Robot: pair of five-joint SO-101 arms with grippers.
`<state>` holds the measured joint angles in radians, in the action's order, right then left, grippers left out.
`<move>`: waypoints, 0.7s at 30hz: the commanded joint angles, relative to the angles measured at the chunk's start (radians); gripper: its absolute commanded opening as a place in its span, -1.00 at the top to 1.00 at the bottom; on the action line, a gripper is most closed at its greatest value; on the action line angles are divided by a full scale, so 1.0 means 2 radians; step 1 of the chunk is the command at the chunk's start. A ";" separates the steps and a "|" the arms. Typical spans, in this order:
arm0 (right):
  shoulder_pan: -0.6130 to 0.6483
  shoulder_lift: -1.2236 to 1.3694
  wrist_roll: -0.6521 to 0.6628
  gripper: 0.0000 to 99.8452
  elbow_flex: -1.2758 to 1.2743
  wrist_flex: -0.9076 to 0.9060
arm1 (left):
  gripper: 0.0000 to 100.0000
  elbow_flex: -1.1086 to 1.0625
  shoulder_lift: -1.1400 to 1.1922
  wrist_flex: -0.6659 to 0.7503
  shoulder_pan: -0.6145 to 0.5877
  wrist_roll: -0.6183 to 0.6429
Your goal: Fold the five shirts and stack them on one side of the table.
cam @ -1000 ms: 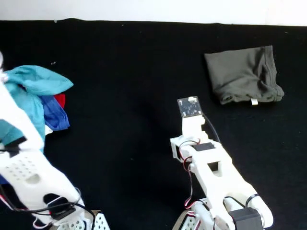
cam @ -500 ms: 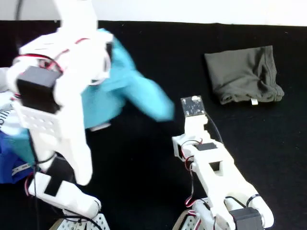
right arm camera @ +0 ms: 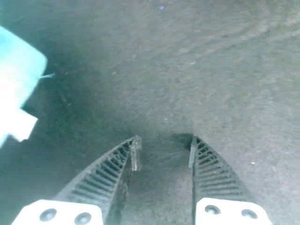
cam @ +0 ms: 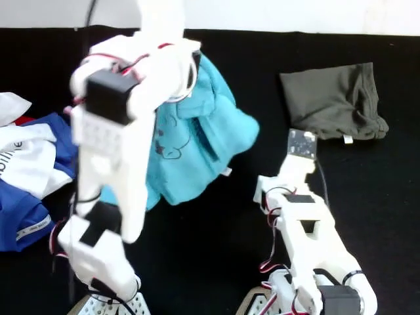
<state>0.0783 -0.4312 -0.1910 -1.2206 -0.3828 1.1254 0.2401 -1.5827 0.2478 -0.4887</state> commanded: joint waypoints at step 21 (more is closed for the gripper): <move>-0.016 -0.001 -0.007 0.63 0.016 0.004 | 0.63 -0.056 0.117 -0.096 -0.330 -0.068</move>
<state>0.0706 -0.4312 -0.1972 -1.2206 -0.3828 0.9996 0.5086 -1.7653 -0.4273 -0.6084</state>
